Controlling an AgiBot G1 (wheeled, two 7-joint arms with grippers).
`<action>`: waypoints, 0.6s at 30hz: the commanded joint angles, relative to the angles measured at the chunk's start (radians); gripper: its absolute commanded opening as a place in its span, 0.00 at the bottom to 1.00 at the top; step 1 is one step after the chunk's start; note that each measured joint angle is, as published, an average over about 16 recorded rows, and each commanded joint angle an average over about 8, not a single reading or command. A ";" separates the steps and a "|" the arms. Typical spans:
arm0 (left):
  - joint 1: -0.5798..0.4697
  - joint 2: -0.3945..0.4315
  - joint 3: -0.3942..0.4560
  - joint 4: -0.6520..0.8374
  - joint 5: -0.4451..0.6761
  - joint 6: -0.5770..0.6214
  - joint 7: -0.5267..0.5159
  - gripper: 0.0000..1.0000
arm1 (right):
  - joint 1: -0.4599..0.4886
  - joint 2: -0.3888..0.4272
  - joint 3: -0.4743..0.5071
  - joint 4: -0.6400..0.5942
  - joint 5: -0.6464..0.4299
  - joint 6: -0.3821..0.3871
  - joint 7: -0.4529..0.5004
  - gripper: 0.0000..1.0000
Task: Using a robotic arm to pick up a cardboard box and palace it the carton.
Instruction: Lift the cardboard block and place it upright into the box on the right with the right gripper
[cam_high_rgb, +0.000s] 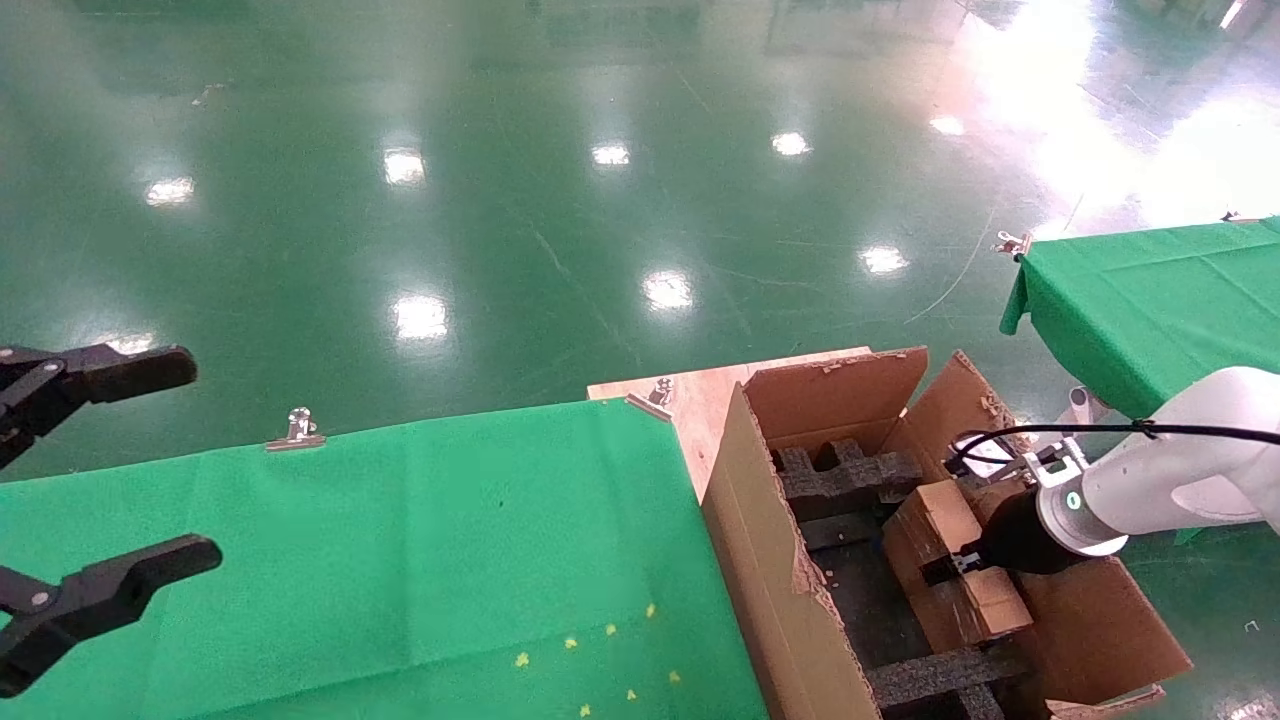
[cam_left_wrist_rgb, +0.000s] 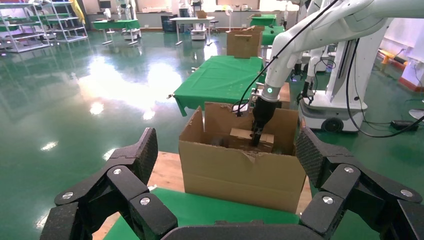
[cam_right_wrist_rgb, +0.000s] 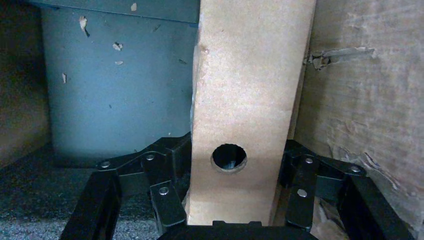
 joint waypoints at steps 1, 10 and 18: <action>0.000 0.000 0.000 0.000 0.000 0.000 0.000 1.00 | 0.001 0.001 -0.001 0.002 -0.001 0.000 0.001 1.00; 0.000 0.000 0.000 0.000 0.000 0.000 0.000 1.00 | 0.009 0.006 -0.003 0.006 -0.005 -0.001 0.004 1.00; 0.000 0.000 0.000 0.000 0.000 0.000 0.000 1.00 | 0.033 0.017 -0.007 0.019 -0.013 -0.007 0.005 1.00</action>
